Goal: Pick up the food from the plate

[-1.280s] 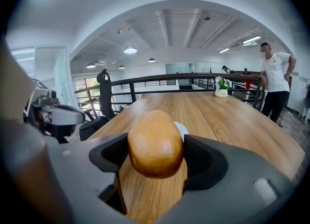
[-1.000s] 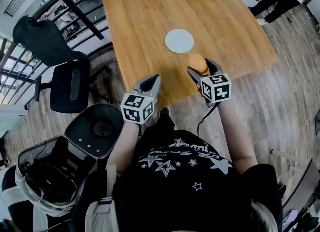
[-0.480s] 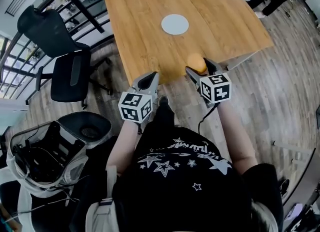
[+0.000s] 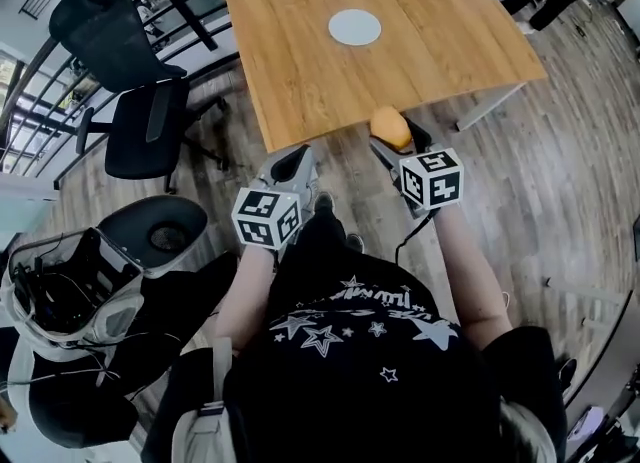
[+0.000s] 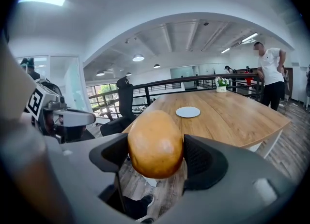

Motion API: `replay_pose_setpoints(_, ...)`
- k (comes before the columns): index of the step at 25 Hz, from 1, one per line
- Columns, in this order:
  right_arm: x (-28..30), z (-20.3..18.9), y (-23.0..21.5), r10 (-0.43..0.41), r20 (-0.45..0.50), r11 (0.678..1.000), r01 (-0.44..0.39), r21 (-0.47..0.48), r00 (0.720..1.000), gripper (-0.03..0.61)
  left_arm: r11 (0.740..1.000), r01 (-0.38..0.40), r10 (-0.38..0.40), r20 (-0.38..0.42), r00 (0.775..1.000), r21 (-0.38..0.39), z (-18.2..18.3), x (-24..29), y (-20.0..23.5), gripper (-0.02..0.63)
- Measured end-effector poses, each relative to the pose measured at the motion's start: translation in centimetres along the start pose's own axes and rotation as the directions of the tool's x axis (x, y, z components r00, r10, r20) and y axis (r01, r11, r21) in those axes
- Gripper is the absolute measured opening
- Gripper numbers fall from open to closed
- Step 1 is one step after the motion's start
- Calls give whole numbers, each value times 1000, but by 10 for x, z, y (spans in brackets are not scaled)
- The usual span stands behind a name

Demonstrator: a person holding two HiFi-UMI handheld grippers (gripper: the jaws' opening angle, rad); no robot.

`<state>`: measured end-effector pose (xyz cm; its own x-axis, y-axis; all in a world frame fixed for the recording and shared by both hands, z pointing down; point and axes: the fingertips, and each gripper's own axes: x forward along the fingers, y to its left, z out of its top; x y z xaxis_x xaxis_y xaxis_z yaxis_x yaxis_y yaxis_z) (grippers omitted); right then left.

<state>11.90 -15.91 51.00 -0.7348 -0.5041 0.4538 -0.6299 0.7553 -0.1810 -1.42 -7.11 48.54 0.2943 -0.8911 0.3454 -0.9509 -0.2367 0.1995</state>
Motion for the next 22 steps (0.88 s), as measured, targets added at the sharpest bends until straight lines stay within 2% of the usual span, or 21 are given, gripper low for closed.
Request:
replay_pose_setpoints(6,-7,-15,14,10,4,1000,-10,-7,1000,356,1000,-20,20,12,1000,-2,-11,-19,0,2)
replay_pose_setpoints(11,-5,-14,27,12,-13,1000,-12,6,1000,356,1000,-2,2,7,1000,-2,-8,-27,4,2)
replay_pose_setpoints(22,31,-23,82,-16,-44,998,18,52,999,356,999,31,-33,-37,999,-36,-28,-62,59,2)
